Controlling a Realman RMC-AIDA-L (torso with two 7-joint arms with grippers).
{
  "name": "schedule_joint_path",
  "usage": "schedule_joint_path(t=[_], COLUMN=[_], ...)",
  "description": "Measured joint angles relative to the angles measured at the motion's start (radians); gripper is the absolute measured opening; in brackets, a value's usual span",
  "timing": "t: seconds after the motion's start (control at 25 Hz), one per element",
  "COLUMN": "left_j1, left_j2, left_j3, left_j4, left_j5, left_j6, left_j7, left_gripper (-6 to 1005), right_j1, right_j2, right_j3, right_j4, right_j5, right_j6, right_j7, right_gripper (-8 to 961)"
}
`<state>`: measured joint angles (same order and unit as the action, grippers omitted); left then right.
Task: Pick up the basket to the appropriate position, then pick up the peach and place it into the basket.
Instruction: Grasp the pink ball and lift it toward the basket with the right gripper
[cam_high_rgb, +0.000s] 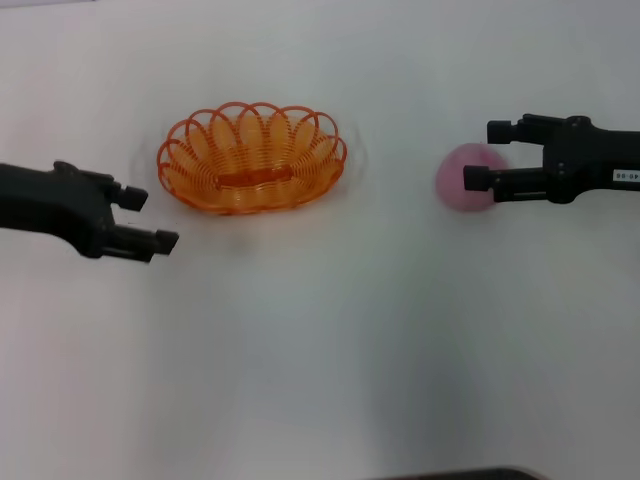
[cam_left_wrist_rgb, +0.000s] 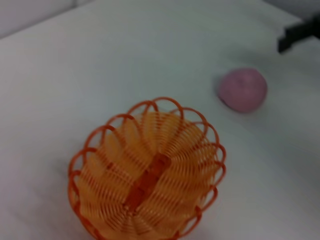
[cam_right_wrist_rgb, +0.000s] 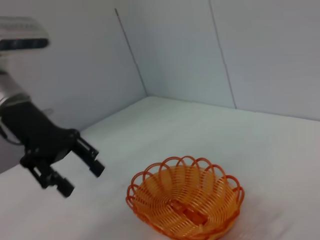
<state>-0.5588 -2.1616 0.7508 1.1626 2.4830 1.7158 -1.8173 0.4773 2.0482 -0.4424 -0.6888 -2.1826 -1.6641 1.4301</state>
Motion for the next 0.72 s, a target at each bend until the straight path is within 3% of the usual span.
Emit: schedule_joint_path(t=[0.44, 0.72], left_j1=[0.028, 0.087], left_j2=[-0.002, -0.003], left_j3=[0.037, 0.021], left_j4=[0.002, -0.054], left_j5=[-0.016, -0.160], left_j6=[-0.001, -0.011], left_j7=[0.066, 0.165], left_gripper=[739, 740], right_j1=[-0.005, -0.009], right_j2=[0.000, 0.000], right_j3=[0.005, 0.005], right_j4=[0.001, 0.002], right_j5=[0.005, 0.009], right_j6=[0.002, 0.003], right_j7=[0.026, 0.026], right_gripper=[945, 946])
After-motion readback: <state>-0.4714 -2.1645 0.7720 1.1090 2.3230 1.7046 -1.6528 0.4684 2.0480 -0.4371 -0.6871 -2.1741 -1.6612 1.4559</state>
